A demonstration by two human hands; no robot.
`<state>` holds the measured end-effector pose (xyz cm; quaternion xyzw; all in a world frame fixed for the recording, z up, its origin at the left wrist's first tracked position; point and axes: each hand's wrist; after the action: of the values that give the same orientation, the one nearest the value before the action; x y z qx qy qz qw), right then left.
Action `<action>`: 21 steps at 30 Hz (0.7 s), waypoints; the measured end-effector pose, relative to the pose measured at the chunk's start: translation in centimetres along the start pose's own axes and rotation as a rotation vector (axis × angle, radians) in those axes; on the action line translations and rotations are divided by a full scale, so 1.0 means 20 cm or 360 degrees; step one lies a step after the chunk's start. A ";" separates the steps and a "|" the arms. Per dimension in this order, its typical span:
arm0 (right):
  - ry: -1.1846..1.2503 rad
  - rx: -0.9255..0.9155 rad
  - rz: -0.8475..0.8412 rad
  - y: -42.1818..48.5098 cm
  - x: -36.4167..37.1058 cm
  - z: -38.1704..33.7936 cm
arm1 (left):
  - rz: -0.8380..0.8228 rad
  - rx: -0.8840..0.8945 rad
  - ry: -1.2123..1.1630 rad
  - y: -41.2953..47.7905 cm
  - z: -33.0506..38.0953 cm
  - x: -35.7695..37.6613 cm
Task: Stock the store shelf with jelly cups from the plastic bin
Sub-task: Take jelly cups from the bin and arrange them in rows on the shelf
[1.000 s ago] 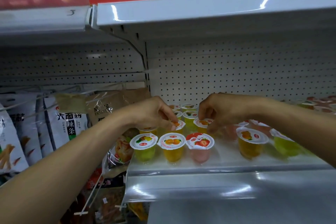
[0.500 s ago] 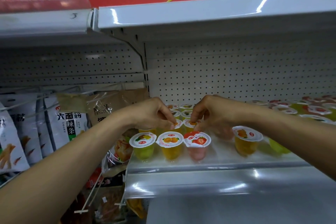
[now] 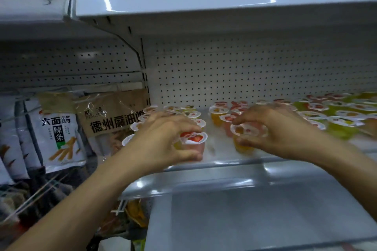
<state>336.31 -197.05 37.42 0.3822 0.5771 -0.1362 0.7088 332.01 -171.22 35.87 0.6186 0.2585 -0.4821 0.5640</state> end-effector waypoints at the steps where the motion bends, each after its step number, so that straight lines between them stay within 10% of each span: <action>1: -0.0072 -0.0020 -0.0015 -0.02 0.03 0.00 | -0.0003 -0.0006 0.0024 -0.01 0.00 0.02; 21: 0.0286 -0.0285 0.0523 0.01 0.31 -0.04 | 0.0235 -0.0120 -0.0089 -0.03 0.06 0.12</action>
<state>337.68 -194.71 31.69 0.4173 0.5777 0.0676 0.6982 332.01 -172.66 33.61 0.6006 0.2143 -0.4463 0.6278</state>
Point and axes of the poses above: each hand's wrist, its own y-axis towards the middle knuckle, its own x-axis out of the palm, z = x × y, and after that the axes turned 10 degrees about -x, right-handed
